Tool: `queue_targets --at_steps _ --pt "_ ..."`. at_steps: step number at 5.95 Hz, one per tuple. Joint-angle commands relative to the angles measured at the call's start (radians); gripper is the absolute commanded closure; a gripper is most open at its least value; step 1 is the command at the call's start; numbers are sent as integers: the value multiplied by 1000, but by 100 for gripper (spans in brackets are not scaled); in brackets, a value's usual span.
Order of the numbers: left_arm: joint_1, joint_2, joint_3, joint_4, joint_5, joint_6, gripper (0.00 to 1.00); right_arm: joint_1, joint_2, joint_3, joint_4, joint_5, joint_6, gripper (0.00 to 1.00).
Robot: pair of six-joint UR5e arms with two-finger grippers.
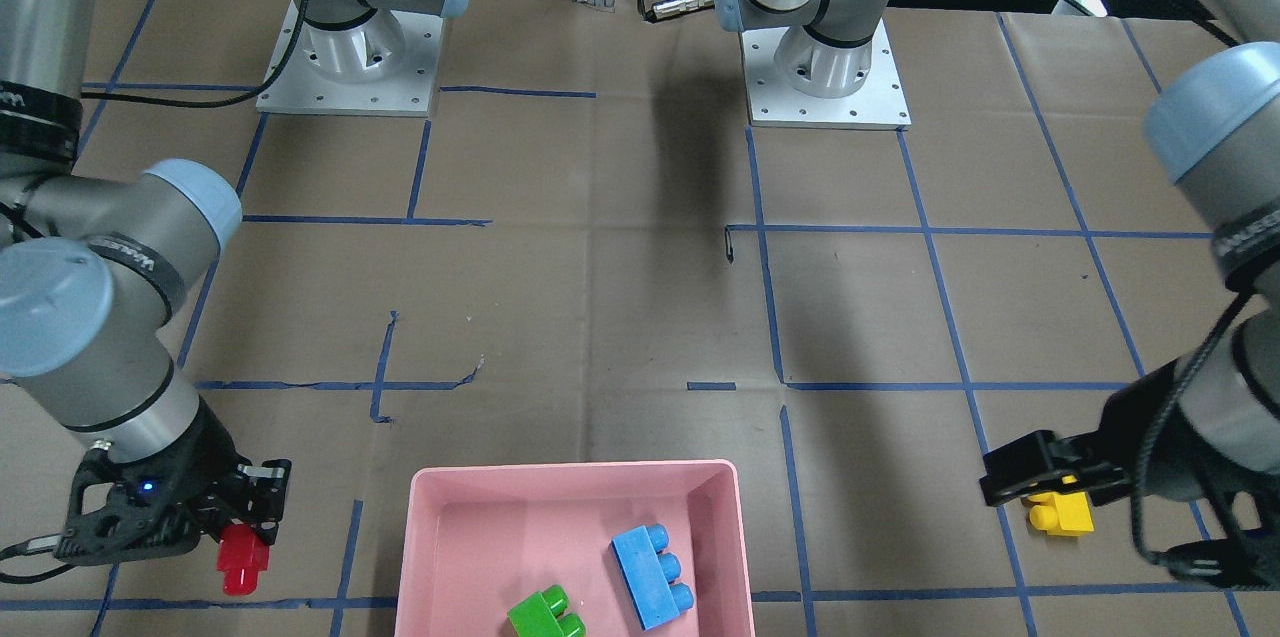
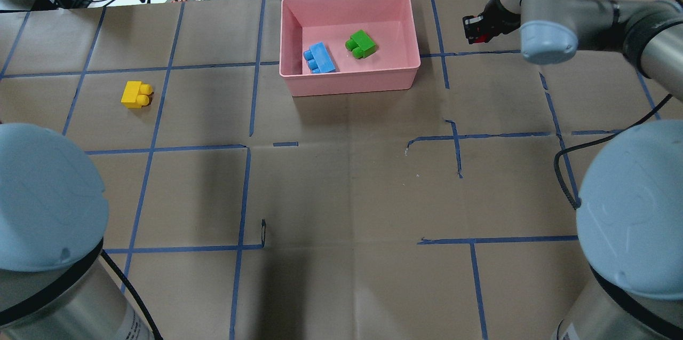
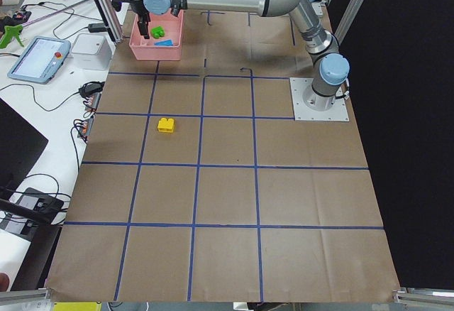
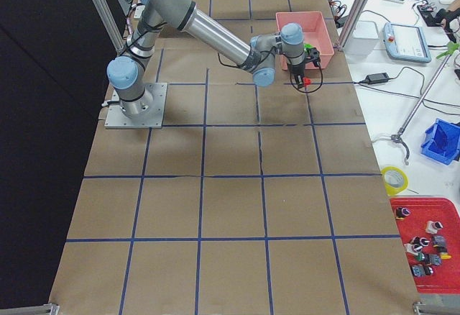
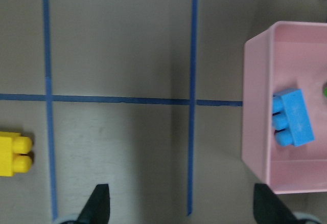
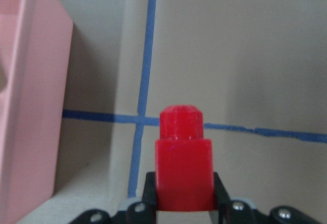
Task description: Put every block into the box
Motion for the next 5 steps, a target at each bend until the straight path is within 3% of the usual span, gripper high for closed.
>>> queue_targets --at_steps 1,2,3,4,5 --pt "122 30 -69 4 49 230 0 58 -15 -171 227 182 119 93" --pt "191 1 -75 19 69 373 0 110 21 -186 208 308 255 93" --pt "206 -41 -99 52 71 408 0 162 94 -194 39 378 361 93" --pt "205 -97 -141 185 71 400 0 211 151 -202 -92 378 441 93" --pt "194 -132 -212 309 65 388 0 227 170 -203 -107 378 461 89"
